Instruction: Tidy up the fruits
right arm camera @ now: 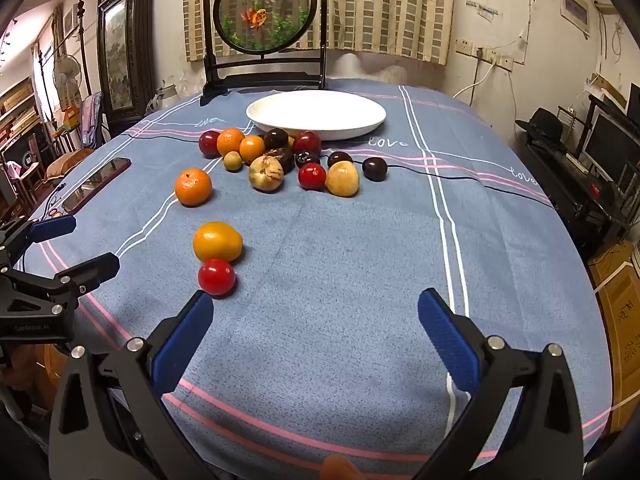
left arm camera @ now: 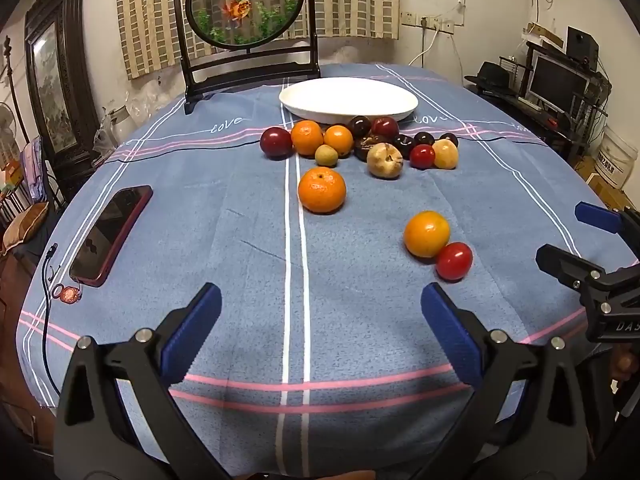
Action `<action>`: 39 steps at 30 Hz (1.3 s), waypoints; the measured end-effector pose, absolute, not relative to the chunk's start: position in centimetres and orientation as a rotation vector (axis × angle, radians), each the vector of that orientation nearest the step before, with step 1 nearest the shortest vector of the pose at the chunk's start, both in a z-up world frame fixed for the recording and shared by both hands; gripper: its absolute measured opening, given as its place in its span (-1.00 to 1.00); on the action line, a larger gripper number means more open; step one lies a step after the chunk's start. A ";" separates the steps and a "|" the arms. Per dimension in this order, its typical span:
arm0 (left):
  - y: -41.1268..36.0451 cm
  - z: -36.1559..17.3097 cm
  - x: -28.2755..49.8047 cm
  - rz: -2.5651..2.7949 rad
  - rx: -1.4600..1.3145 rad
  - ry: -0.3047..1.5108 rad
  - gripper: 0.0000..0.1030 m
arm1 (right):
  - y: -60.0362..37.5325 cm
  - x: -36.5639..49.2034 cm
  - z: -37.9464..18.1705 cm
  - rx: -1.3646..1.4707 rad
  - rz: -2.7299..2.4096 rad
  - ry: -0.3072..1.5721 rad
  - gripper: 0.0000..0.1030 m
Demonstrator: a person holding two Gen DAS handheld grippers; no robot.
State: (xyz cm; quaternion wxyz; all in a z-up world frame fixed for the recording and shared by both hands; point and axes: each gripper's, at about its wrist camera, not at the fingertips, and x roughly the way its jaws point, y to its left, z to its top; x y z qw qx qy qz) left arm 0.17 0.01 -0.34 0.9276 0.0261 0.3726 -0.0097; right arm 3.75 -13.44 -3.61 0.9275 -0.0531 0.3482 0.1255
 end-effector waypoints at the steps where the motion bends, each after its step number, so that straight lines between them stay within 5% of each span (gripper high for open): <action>1: 0.0 -0.3 0.1 -0.022 0.054 0.763 0.96 | -13.5 3.8 -3.6 -0.108 0.257 0.714 0.97; 39: -0.1 -0.7 0.0 -0.020 0.059 0.774 0.96 | -13.6 3.9 -4.1 -0.104 0.254 0.723 0.97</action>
